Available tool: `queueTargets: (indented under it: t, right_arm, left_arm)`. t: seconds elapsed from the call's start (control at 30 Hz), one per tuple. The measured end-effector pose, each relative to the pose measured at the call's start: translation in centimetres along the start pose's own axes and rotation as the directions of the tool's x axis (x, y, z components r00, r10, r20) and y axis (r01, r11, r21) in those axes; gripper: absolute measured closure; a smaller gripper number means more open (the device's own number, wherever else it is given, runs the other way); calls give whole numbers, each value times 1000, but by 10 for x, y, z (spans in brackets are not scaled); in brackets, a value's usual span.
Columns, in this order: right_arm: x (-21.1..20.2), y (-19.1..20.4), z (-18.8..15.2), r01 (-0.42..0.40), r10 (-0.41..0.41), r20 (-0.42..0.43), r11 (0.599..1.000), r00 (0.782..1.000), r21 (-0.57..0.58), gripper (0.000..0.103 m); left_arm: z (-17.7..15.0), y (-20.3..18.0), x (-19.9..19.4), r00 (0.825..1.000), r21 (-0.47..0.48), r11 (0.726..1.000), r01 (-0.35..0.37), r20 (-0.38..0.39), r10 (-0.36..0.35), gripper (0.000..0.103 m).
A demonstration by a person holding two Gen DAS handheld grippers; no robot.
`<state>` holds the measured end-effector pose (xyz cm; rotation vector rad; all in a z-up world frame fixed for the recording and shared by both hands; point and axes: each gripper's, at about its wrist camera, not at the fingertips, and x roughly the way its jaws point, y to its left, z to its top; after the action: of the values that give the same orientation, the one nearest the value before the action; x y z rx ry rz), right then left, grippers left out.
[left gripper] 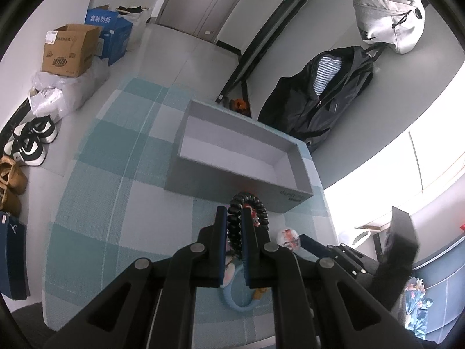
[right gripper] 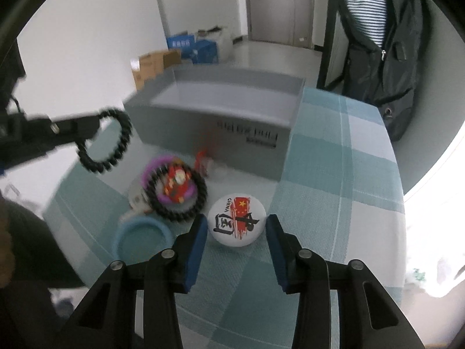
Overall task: Organize jewelry
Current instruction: 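Lift the badge with the right gripper while the left gripper lifts the bracelet, then lower both grippers into the gray box and open them, releasing bracelet and badge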
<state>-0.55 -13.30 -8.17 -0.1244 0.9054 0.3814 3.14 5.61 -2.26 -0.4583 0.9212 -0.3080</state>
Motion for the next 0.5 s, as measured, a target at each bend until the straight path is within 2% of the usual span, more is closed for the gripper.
queueTargets:
  t: [0.2,0.3,0.4,0.5]
  right_arm:
    - [-32,-8,19,-106,98,123,992,988,63,63]
    - [-48,-7,43,-149,141,184,988,973,31,63]
    - [-48,-8,65,-184,178,194,983,965,12,63]
    - [-30,-11,91,-199,196,161,980,967,-3,63]
  left_arm:
    - [23,-10,-1,1000,33,999,-19,21,18,98]
    - [35,-14,0,999,48,999,-20,31,19,98]
    - [50,-19,11,999,78,996,-40,24,39,98]
    - [61,-18,26,998,86,995,-56,2,56,98]
